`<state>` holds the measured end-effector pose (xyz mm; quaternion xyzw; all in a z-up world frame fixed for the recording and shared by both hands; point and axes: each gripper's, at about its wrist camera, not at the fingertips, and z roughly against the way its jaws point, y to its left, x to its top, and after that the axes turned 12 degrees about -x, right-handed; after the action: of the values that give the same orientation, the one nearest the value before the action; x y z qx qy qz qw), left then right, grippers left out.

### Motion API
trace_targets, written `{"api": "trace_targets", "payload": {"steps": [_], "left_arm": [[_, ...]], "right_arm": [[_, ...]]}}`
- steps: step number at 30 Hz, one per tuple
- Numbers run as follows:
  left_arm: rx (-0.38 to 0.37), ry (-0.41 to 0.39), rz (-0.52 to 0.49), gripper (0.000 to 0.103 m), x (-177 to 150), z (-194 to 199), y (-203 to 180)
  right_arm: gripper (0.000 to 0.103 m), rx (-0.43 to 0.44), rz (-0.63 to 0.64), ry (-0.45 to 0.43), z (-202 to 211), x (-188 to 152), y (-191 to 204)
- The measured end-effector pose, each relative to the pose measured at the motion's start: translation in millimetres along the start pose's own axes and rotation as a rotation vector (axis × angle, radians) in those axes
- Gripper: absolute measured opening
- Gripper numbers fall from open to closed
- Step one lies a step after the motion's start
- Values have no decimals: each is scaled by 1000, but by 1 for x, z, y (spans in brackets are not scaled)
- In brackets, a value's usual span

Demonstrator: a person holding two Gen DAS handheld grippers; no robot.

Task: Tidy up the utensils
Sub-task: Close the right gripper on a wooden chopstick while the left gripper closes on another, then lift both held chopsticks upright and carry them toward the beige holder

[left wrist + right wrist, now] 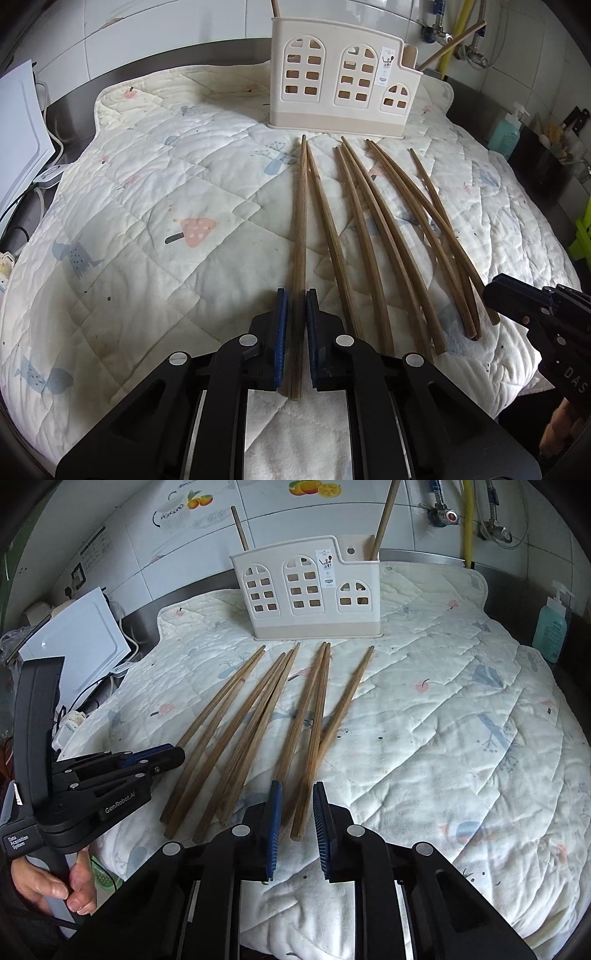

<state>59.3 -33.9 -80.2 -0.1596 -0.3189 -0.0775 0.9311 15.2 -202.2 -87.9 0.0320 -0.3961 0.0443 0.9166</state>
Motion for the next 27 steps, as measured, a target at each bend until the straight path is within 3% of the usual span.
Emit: {"api": "trace_targets", "payload": {"steps": [14, 27], "left_arm": [[-32, 2, -18, 9, 0, 1, 1], [-107, -76, -25, 6, 8, 26, 12]], "right_arm": [[8, -54, -10, -21, 2, 0, -4], [7, -99, -4, -249, 75, 38, -22]]}}
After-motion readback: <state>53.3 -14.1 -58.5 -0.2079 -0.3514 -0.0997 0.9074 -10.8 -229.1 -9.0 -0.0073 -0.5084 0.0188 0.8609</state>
